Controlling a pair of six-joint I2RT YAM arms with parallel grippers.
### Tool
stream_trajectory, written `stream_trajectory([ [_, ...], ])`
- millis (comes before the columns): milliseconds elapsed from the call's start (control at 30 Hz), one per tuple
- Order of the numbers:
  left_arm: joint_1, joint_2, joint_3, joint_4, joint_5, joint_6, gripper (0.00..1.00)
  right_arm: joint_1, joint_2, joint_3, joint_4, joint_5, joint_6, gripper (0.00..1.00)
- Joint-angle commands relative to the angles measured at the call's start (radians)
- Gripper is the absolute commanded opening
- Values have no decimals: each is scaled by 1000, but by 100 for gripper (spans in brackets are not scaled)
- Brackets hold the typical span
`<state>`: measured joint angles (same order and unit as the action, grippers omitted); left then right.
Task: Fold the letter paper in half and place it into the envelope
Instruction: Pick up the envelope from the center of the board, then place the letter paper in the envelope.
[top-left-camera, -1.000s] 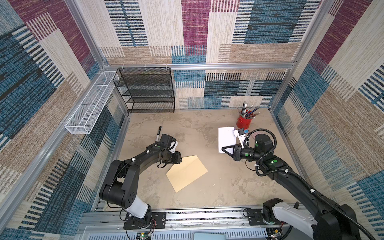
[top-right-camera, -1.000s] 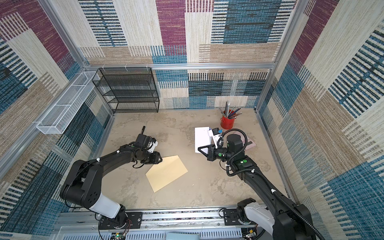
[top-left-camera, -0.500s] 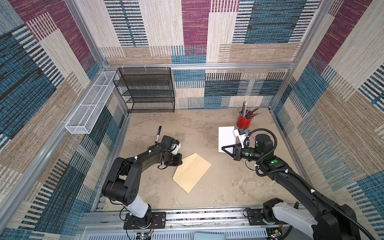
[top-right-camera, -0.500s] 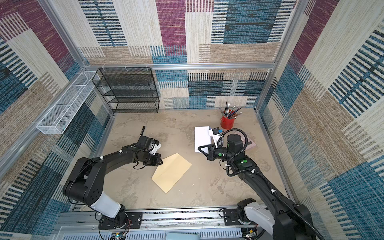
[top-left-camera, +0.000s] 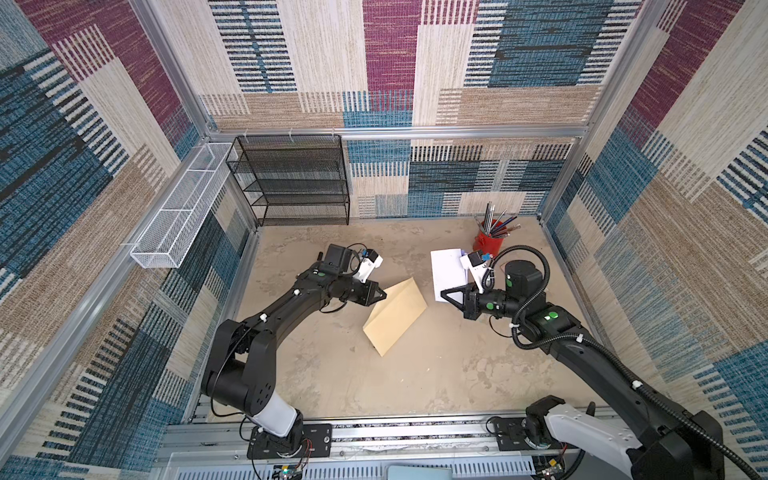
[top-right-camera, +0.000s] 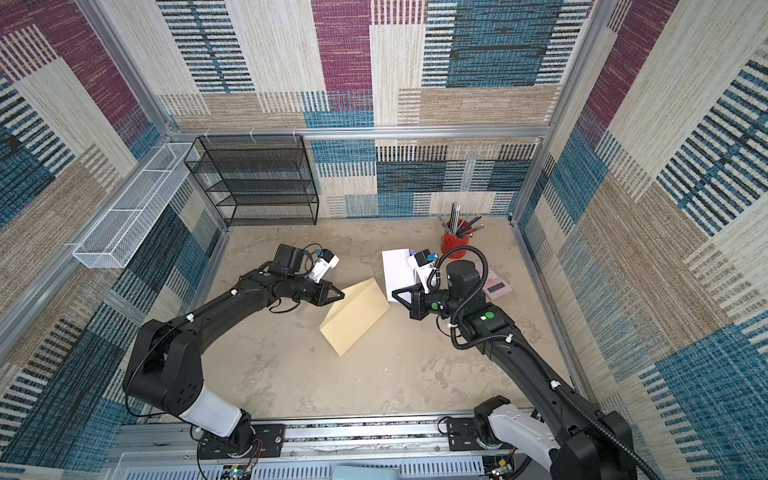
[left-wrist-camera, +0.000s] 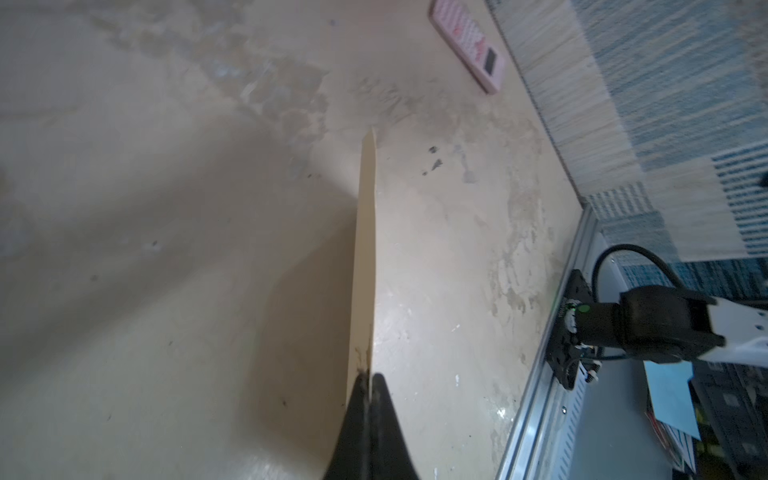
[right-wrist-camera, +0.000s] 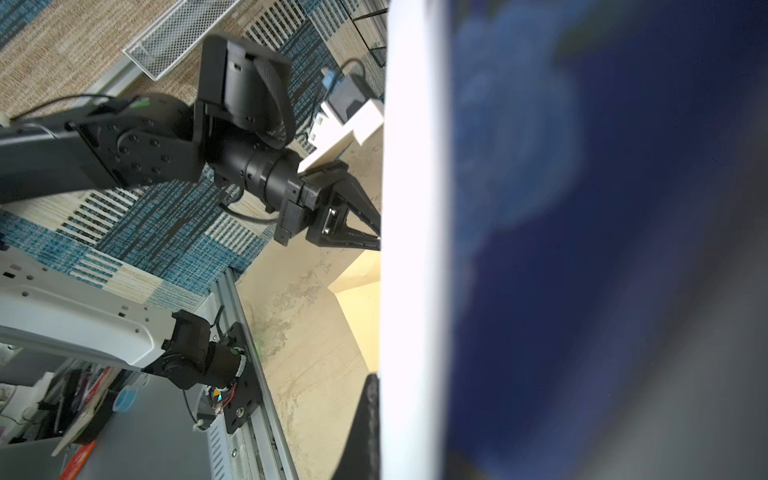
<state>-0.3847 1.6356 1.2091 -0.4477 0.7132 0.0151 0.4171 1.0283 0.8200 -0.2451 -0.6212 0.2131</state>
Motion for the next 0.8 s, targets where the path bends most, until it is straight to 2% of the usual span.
stream_trajectory([
  [0,-31,84,158,-268,99,214,0,34,-27,31,-83,94,-86,0],
  [100,-66,169,304,-406,95,295,0,81,-52,53,-152,174,-137,0],
  [200,-77,213,374,-451,100,327,0,107,-65,73,-223,259,-175,0],
  [500,-78,202,454,-555,215,476,0,217,-55,86,-269,398,-270,0],
  [767,-78,212,487,-629,278,615,0,274,-27,109,-278,449,-347,0],
])
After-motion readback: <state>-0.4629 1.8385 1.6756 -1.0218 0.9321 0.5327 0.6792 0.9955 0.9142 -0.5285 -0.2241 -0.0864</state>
